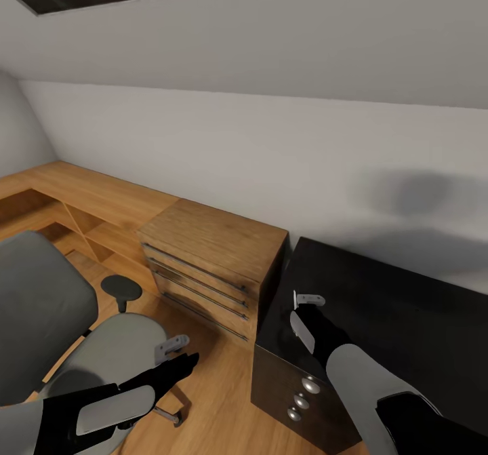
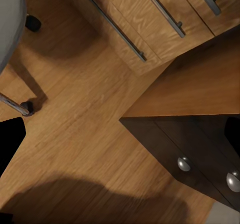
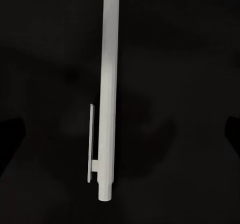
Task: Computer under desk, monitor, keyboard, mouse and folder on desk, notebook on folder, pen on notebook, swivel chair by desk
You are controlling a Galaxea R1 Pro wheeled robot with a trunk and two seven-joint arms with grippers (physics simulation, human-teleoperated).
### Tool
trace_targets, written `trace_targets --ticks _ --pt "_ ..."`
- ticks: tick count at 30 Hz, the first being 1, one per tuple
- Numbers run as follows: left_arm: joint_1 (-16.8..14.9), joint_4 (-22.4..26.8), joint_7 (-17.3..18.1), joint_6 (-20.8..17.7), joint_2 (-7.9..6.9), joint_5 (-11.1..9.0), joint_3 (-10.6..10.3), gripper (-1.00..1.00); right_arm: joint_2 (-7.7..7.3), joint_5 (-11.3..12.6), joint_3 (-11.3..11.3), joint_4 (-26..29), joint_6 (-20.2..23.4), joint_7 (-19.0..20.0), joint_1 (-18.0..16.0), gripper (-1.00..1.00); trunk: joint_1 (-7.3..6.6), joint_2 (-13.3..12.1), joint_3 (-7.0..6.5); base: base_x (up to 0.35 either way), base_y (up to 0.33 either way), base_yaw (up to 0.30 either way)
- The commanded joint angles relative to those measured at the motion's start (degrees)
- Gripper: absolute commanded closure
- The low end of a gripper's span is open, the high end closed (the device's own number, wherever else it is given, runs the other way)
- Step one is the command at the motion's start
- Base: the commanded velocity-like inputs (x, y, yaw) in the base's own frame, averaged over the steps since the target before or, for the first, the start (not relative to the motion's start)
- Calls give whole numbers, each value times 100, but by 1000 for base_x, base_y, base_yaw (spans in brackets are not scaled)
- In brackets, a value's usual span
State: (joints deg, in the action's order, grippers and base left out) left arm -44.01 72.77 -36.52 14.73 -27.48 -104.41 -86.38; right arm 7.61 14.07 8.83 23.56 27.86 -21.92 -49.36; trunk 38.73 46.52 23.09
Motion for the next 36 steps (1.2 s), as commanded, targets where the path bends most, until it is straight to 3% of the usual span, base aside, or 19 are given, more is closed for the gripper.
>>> trace_targets --ticks 1,12,22,36 --pt "-12 9 -7 38 -3 -36 -19 -100 -5 60 48 8 26 -49 -4 -100 1 6 7 0 0 0" --pt "-12 10 2 38 -9 -37 -19 -100 -5 59 49 8 26 -49 -4 -100 67 127 61 0 0 0" --pt "-12 9 -6 30 -3 -37 -19 -100 -5 53 57 8 26 -49 -4 -100 243 447 205 0 0 0" --pt "-12 10 2 29 -3 -36 -19 -100 -5 52 58 8 26 -61 -4 -100 243 447 205 0 0 0"
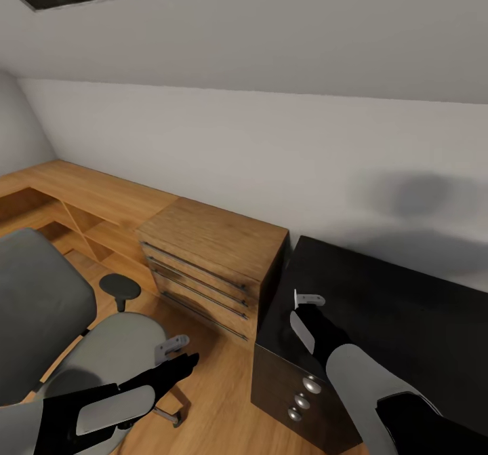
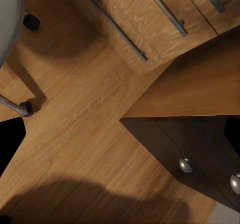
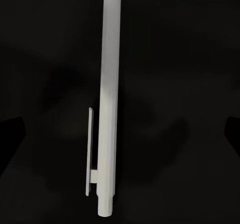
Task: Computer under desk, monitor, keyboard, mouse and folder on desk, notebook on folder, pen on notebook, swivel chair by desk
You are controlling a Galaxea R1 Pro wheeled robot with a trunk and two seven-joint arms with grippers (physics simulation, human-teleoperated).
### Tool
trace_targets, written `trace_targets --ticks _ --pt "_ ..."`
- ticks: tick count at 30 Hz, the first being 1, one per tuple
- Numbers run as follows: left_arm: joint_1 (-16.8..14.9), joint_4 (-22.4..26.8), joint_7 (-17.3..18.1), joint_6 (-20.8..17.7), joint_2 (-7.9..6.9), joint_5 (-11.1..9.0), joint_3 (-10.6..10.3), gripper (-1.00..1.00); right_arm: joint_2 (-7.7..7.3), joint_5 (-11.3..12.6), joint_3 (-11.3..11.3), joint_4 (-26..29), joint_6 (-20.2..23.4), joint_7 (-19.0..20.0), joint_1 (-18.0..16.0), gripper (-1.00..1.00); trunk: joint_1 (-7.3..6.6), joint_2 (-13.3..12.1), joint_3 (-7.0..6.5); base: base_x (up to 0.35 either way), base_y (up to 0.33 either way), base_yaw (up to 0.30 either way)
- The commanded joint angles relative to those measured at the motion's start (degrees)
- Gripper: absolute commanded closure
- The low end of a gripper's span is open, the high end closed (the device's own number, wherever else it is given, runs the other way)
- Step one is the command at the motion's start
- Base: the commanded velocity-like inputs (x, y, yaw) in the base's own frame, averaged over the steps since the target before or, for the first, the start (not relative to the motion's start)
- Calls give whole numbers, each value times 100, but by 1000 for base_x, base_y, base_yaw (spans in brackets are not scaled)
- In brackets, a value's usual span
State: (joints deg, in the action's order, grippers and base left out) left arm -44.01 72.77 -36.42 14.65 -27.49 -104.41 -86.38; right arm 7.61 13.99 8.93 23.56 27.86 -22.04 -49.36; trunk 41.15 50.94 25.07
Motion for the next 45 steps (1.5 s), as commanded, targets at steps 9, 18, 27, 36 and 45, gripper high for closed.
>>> trace_targets --ticks 9,18,27,36,45 --pt "-11 9 -6 39 -9 -39 -15 -100 -1 60 47 8 26 -55 -4 -100 45 86 43 0 0 0" --pt "-11 9 -5 38 -11 -42 -16 -100 2 60 47 8 26 -55 -4 -100 45 86 43 0 0 0" --pt "-11 9 -6 39 -11 -40 -15 -100 4 60 47 8 26 -55 -4 -100 133 246 115 0 0 0" --pt "-11 9 7 40 -11 -44 -12 -100 2 60 55 8 26 -55 -4 -100 133 246 115 0 0 0" --pt "-11 9 6 40 -11 -44 -15 -100 4 60 56 8 26 -55 -4 -100 155 286 133 0 0 0"
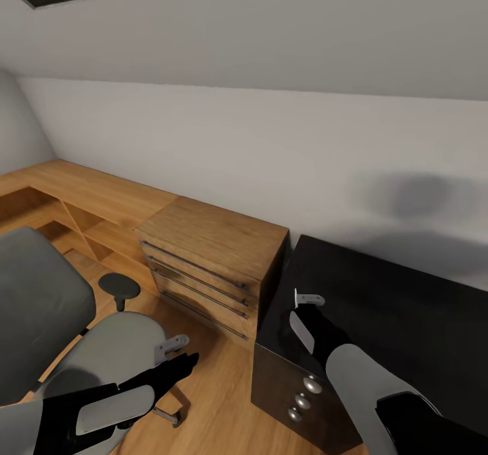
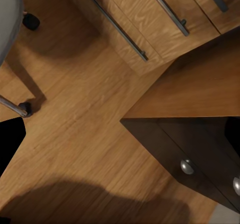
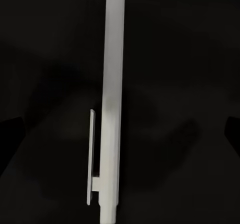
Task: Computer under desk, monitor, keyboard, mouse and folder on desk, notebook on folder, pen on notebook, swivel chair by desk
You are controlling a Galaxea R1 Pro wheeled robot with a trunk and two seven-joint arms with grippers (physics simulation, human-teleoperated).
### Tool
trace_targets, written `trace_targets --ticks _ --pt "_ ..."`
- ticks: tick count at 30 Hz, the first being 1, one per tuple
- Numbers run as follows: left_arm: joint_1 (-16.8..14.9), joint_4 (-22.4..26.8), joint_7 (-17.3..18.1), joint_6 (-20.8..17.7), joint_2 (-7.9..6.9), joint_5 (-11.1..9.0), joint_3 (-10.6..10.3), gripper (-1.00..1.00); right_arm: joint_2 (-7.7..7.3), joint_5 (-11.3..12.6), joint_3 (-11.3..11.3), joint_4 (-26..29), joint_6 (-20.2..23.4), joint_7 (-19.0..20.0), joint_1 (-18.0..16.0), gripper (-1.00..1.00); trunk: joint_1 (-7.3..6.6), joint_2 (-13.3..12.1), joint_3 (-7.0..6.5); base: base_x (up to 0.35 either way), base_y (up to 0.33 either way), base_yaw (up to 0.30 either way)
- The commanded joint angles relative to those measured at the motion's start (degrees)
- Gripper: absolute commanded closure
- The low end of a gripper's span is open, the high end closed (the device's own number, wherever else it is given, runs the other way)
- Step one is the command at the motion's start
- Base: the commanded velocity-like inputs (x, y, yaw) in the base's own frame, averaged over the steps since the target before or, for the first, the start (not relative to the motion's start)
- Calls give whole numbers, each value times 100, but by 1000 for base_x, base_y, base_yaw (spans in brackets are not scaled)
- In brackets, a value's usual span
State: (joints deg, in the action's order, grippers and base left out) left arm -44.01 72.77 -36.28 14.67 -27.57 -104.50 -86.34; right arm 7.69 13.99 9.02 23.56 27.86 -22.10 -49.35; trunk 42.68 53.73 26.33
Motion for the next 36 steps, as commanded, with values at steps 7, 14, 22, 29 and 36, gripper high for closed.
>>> trace_targets --ticks 7,14,22,29,36 --pt "-11 9 -17 43 -2 -35 -16 -100 -4 60 63 8 26 -49 -4 -100 111 207 97 0 0 0" --pt "-11 9 -11 42 -2 -35 -15 -100 -7 55 79 9 26 -49 -4 -100 111 207 97 0 0 0" --pt "-11 9 -11 41 -2 -36 -15 -100 -5 52 82 8 26 -52 -4 -100 111 207 97 0 0 0" --pt "-11 9 -10 41 -2 -34 -17 -100 -5 51 83 8 26 -57 -4 100 111 207 97 0 0 0" --pt "-11 9 -10 42 -2 -35 -15 -100 -4 51 83 12 26 -58 -4 100 111 207 97 0 0 0"
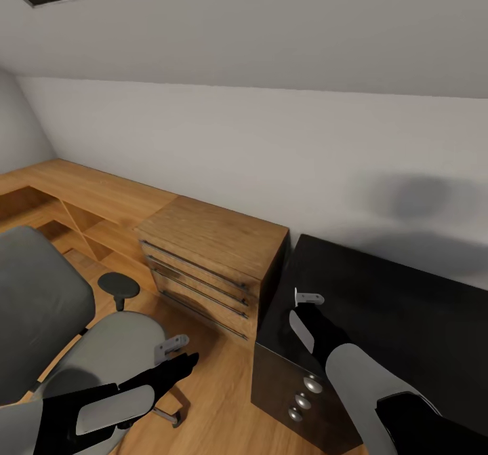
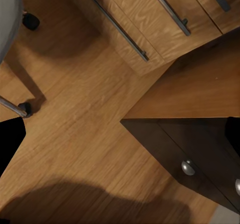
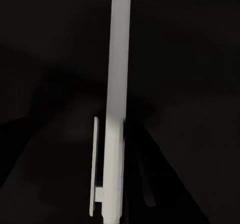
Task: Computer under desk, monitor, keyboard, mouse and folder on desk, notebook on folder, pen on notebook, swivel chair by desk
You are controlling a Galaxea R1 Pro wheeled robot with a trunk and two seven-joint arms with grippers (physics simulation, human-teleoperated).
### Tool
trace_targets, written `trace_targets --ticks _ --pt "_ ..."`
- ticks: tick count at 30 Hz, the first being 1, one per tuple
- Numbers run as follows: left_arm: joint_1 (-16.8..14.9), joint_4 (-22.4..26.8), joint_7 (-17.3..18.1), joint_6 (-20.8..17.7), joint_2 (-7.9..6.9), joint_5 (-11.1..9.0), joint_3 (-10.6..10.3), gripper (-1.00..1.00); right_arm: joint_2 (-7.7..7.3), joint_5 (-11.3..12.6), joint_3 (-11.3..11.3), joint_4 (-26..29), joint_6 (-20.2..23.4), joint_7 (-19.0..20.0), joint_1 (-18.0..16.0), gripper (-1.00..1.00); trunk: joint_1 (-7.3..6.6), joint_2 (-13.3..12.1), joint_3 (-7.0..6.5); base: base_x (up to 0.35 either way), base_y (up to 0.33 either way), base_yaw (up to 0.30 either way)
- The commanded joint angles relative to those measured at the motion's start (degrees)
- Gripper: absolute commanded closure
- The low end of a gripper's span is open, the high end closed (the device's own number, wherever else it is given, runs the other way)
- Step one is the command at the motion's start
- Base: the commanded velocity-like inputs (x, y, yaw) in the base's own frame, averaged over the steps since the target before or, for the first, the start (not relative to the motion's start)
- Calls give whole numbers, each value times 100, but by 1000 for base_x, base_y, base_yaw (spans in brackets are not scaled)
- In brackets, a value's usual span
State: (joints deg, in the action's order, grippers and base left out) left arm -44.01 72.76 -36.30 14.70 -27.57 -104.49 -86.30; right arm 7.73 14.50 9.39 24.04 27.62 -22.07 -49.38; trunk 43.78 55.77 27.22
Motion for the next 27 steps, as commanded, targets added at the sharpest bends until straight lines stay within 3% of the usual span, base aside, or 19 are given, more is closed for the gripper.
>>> trace_targets --ticks 1,27 --pt "-11 11 -9 38 -3 -36 -18 -100 -10 1 45 -34 51 -60 -1 100 2 4 8 0 0 0" --pt "-11 2 -9 33 -3 -36 -18 -100 -25 38 21 -20 127 -23 -1 100 2 4 8 0 0 0"
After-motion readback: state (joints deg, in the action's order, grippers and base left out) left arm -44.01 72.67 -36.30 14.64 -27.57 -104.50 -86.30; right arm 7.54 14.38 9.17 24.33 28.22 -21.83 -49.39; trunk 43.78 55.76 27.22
